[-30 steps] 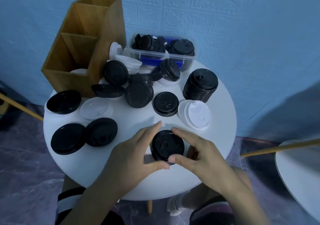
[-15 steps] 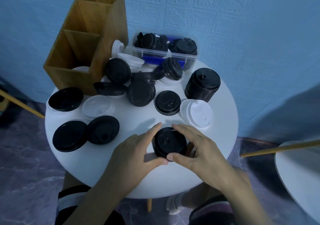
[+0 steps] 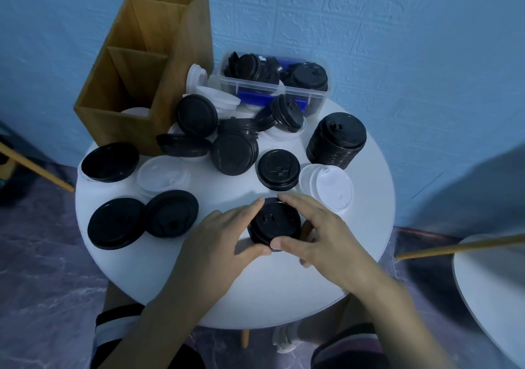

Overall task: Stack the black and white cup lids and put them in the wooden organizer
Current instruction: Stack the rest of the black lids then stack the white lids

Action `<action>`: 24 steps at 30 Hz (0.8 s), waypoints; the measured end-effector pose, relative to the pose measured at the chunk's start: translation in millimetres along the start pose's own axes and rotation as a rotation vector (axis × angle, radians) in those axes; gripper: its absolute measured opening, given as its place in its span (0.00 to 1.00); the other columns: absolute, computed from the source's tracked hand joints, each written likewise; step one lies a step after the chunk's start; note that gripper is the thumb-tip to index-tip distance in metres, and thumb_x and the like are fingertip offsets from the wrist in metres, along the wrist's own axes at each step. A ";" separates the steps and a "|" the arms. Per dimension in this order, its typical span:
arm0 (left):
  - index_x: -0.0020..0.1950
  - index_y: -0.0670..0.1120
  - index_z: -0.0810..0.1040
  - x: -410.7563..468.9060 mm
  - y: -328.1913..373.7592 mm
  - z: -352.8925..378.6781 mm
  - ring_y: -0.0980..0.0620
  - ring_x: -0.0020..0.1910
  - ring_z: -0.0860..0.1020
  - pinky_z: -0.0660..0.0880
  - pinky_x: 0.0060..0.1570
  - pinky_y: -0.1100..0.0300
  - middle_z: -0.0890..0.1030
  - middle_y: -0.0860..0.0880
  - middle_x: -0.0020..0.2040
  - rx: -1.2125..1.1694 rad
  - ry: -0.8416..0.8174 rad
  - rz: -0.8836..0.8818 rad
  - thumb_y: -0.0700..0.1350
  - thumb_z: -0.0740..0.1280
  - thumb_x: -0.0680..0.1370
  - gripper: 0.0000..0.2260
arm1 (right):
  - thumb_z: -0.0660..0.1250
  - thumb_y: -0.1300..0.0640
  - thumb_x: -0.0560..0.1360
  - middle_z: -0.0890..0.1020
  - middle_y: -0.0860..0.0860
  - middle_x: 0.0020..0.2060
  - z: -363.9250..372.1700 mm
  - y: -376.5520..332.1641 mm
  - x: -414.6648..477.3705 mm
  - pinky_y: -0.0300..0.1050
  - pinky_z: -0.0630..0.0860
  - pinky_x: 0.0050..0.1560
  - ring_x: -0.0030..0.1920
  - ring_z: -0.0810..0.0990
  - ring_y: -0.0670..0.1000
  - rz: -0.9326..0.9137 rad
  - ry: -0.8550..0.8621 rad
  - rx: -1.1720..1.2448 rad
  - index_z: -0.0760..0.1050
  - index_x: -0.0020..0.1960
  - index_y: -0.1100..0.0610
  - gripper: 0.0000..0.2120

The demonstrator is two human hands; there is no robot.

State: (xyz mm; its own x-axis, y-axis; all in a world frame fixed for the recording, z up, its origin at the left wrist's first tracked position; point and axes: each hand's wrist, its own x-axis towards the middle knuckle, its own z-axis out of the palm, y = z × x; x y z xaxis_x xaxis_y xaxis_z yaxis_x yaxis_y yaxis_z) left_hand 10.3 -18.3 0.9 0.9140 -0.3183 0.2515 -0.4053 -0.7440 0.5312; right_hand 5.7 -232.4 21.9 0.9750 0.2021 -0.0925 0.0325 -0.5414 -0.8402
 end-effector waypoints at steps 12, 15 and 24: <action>0.76 0.54 0.71 1.4 -7.4 3.1 0.54 0.55 0.79 0.77 0.52 0.59 0.75 0.61 0.71 -0.066 -0.023 -0.003 0.62 0.56 0.81 0.26 | 0.80 0.48 0.70 0.71 0.27 0.62 -2.2 -3.7 1.5 0.45 0.82 0.40 0.32 0.79 0.51 0.028 -0.051 0.029 0.69 0.74 0.39 0.36; 0.76 0.54 0.71 0.9 -6.7 3.3 0.55 0.47 0.78 0.74 0.46 0.62 0.76 0.60 0.71 -0.034 -0.011 0.018 0.61 0.58 0.80 0.26 | 0.80 0.51 0.71 0.74 0.28 0.59 -3.6 -2.0 0.6 0.45 0.82 0.43 0.33 0.80 0.51 0.035 -0.072 0.048 0.68 0.74 0.38 0.36; 0.75 0.56 0.71 1.5 -3.5 1.7 0.55 0.57 0.82 0.81 0.47 0.58 0.79 0.60 0.67 -0.042 -0.033 0.001 0.61 0.61 0.79 0.25 | 0.75 0.53 0.75 0.82 0.40 0.35 -9.8 -1.7 -3.6 0.40 0.79 0.51 0.38 0.85 0.51 0.106 -0.094 0.062 0.67 0.71 0.34 0.31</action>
State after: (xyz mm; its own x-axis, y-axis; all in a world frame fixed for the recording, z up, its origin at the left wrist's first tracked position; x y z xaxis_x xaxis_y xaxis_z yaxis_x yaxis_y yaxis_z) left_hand 13.1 -17.2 -2.0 0.9136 -0.3386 0.2250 -0.4055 -0.7189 0.5645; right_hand 4.3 -240.3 28.9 0.9473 0.2235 -0.2297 -0.0860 -0.5130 -0.8540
